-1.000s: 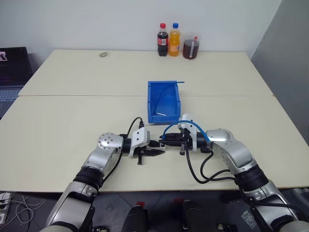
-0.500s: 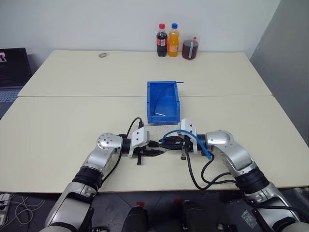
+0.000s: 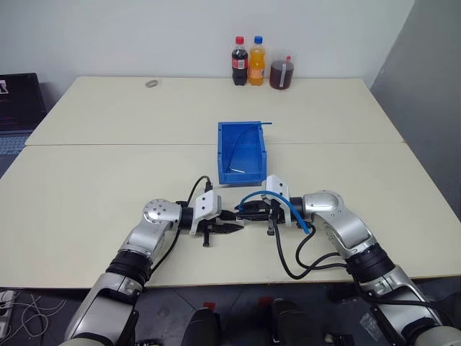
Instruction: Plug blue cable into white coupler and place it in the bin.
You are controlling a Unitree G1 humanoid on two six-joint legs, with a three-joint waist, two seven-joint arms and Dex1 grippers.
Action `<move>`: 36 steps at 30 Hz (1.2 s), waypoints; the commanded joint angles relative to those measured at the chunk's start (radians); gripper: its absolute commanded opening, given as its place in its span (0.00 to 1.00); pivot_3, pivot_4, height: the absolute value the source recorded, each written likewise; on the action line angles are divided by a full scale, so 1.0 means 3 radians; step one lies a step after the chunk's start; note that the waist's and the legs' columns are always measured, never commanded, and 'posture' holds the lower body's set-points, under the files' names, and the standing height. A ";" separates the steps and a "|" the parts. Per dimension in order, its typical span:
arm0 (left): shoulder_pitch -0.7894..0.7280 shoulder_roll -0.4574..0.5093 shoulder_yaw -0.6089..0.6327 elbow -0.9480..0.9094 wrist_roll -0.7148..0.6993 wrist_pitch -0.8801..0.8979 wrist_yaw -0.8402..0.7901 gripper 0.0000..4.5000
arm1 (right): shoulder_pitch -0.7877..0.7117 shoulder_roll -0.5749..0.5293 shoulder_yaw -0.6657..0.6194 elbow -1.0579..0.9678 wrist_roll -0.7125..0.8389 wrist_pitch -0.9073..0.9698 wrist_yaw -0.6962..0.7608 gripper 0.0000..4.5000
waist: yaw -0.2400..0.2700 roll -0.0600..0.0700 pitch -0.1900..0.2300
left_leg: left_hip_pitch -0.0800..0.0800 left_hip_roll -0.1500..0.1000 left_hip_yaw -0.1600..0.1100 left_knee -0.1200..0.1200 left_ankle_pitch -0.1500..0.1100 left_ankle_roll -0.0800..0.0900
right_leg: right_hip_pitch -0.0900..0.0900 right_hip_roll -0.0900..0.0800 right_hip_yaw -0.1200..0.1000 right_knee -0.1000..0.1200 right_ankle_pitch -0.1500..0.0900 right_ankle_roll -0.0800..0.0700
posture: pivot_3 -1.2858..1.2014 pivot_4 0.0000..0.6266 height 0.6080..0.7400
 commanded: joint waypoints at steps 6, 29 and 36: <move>0.0051 0.0061 0.0063 -0.0147 0.0002 0.0002 -0.0054 0.17 | 0.0041 -0.0024 0.0037 0.0152 -0.0140 0.0001 0.0022 0.04 | -0.0015 0.0000 0.0000 | 0.0004 0.0000 0.0000 -0.0001 0.0000 0.0000 | 0.0002 0.0001 0.0001 0.0001 0.0000 0.0000 | 0.52 0.24 1.00; 0.0131 0.0069 0.0076 -0.0278 0.0003 0.0052 -0.0075 0.17 | -0.0199 0.0133 0.0157 0.1159 -0.0339 -0.0538 0.0274 0.04 | -0.0071 0.0000 -0.0006 | 0.0033 0.0004 -0.0001 -0.0005 -0.0001 0.0001 | 0.0026 0.0006 0.0003 0.0001 -0.0004 -0.0006 | 0.52 0.24 1.00; 0.0142 0.0075 0.0168 -0.0381 -0.0035 0.0205 0.0025 0.33 | -0.0150 0.0129 0.0042 0.1016 -0.0247 -0.0398 0.0248 0.04 | -0.0074 0.0001 -0.0007 | 0.0039 0.0005 -0.0001 -0.0006 -0.0001 0.0002 | 0.0032 0.0008 0.0003 0.0001 -0.0006 -0.0007 | 0.52 0.24 1.00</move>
